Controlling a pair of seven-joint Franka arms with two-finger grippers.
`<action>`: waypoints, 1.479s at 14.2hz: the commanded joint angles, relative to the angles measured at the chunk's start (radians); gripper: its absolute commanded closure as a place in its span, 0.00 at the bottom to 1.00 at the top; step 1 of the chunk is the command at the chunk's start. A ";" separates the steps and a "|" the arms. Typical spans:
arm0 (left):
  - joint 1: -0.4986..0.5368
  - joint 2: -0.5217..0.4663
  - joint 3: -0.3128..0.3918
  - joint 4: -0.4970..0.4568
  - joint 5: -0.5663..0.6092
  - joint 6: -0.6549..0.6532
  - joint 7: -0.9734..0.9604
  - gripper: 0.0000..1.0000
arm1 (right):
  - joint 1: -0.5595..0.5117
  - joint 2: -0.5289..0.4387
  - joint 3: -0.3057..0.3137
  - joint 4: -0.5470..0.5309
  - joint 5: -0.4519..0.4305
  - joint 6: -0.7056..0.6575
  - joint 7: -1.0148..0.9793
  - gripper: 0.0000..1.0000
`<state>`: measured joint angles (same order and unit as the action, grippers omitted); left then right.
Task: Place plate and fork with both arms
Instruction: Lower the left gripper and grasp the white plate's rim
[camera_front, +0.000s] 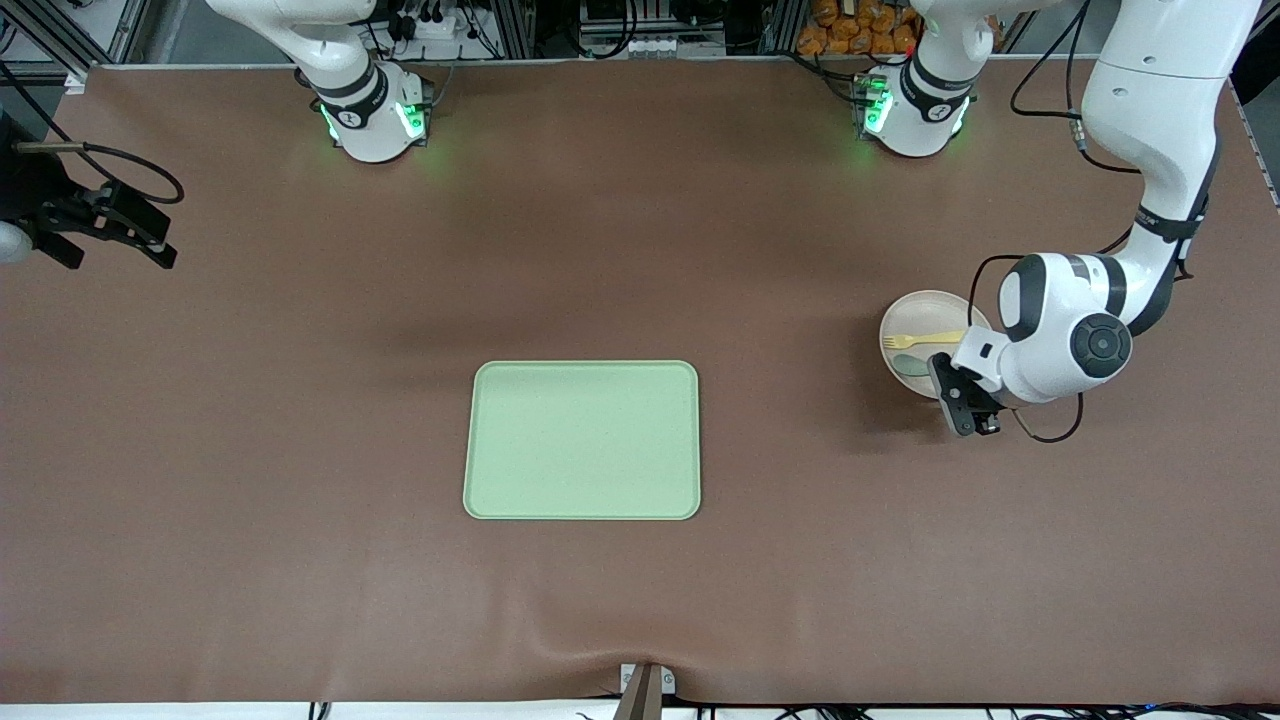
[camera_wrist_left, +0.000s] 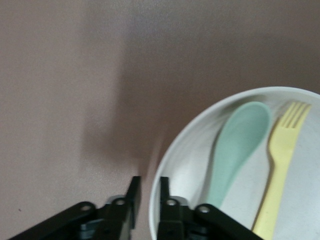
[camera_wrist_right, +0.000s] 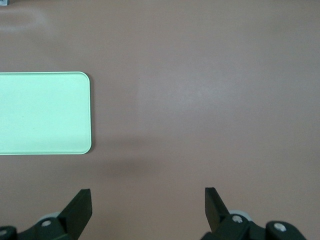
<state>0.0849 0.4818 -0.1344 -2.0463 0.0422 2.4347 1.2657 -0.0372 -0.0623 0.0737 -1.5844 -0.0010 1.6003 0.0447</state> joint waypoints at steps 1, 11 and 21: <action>0.004 0.008 -0.005 -0.005 0.018 0.018 0.009 0.96 | -0.007 -0.011 0.001 -0.006 0.006 -0.005 -0.013 0.00; -0.007 0.008 -0.045 0.040 0.001 0.003 -0.087 1.00 | -0.007 -0.011 0.001 -0.006 0.006 -0.005 -0.013 0.00; -0.129 0.015 -0.171 0.219 0.001 -0.101 -0.788 1.00 | -0.006 -0.011 0.001 -0.006 0.006 -0.005 -0.013 0.00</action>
<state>-0.0088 0.4810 -0.3043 -1.8871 0.0430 2.3647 0.5776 -0.0372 -0.0623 0.0735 -1.5845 -0.0010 1.5991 0.0447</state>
